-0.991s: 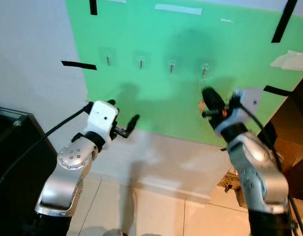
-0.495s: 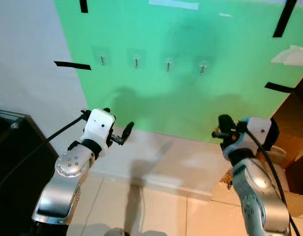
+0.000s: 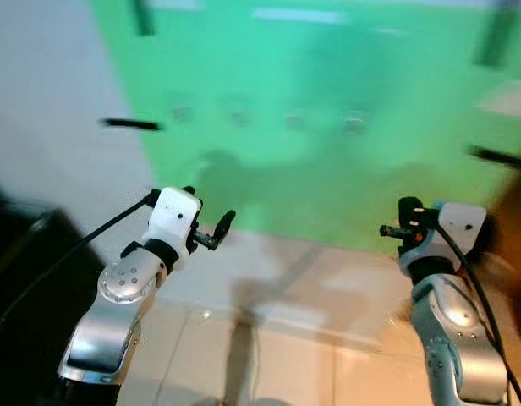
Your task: Hang keys on a hook
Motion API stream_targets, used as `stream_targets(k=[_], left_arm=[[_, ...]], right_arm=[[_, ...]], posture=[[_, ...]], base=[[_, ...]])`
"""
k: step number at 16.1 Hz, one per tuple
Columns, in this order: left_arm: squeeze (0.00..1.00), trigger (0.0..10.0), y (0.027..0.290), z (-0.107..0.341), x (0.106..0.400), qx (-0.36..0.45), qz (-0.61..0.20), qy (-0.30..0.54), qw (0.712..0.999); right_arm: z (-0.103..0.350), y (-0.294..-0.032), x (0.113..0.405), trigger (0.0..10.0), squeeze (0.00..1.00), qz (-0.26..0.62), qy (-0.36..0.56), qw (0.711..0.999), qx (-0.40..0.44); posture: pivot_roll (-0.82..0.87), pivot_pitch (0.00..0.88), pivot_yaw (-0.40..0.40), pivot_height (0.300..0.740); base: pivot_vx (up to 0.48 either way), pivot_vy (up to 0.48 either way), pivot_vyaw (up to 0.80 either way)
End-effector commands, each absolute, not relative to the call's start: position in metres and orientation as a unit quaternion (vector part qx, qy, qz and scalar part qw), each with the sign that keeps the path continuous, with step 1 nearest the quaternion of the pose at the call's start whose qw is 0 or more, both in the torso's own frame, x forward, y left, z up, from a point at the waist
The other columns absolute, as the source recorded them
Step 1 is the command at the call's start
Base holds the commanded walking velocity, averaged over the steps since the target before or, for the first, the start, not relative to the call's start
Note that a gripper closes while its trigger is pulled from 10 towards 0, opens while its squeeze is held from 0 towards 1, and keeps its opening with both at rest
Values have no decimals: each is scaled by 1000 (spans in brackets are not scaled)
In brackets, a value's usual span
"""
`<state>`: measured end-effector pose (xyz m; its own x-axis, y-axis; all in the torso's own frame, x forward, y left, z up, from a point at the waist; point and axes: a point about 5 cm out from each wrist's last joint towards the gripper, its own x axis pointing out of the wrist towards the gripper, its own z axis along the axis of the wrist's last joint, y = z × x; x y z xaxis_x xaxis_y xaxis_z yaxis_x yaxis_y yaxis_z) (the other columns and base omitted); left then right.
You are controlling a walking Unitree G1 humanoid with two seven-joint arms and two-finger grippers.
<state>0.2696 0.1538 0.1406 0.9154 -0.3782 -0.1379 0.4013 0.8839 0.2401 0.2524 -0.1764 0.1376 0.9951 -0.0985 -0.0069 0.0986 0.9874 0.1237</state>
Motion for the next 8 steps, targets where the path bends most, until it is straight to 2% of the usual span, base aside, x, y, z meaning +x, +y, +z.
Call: stream_targets(k=[1, 3, 6, 8], left_arm=[[0, 10000, 156, 140, 270, 134, -196, 46, 970], [0, 10000, 155, 140, 270, 132, -194, 45, 971], [0, 10000, 153, 140, 270, 136, -194, 41, 971], [0, 10000, 151, 140, 270, 129, -209, 39, 969]], right_arm=[[145, -170, 257, 10000, 0, -23, -14, 997, 69], [148, -168, 261, 10000, 0, 9, -17, 999, 46], [153, -177, 266, 10000, 0, 4, -22, 999, 44], [156, -180, 266, 10000, 0, 17, -25, 998, 47]], posture=[[-33, 0, 55, 740], [-28, 0, 45, 740], [-23, 0, 25, 740], [-26, 0, 22, 740]], base=[[315, 0, 0], [309, 0, 0], [288, 0, 0], [0, 0, 0]])
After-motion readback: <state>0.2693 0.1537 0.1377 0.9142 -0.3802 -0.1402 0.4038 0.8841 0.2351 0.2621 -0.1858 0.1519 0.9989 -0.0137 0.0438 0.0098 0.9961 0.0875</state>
